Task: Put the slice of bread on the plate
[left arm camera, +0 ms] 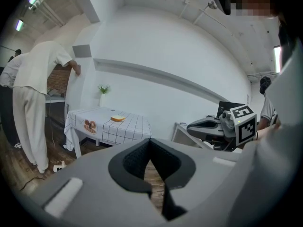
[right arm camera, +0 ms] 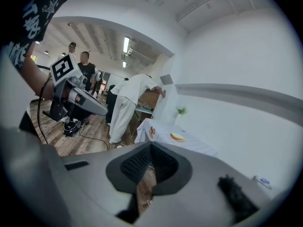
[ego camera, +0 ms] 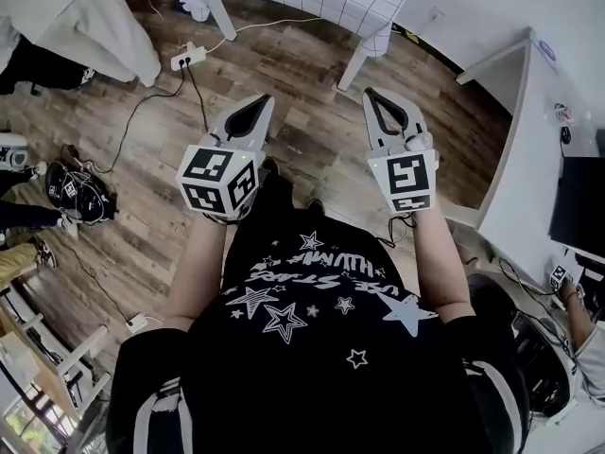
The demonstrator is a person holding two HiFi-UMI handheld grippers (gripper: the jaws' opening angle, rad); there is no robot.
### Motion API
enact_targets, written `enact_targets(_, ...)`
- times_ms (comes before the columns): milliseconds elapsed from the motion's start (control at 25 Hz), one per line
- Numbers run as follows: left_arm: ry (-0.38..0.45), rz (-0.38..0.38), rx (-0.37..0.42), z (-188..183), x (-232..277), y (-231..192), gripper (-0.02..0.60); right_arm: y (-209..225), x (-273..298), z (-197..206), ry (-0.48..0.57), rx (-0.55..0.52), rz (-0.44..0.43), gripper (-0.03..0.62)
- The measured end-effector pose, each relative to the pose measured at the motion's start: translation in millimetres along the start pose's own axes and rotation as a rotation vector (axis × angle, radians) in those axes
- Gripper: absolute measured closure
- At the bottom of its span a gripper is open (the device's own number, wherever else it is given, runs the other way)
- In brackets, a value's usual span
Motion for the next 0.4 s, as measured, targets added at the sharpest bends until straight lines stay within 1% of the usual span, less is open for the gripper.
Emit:
enact_targets(200, 0.004, -0.010, -0.008, -1.9, -11.2, -14.8, 0.572, -10.7, 12.4, -11.7, 0.001, -0.004, -0.017, 0.580)
enact_targets(400, 0.010, -0.007, 0.002, 3.3, -23.3, -0.2, 0.572, -18.3, -6.8, -11.2, 0.010, -0.013, -0.015, 0.580)
Point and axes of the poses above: the fingertips, and each gripper's own axes: x forward along the fingers, y to its right, z out of its underside, the point moved 9 cm from there along -x, backward along the fingers, and after that the axes turned 7 degrees about y, right-handed, at the moved point
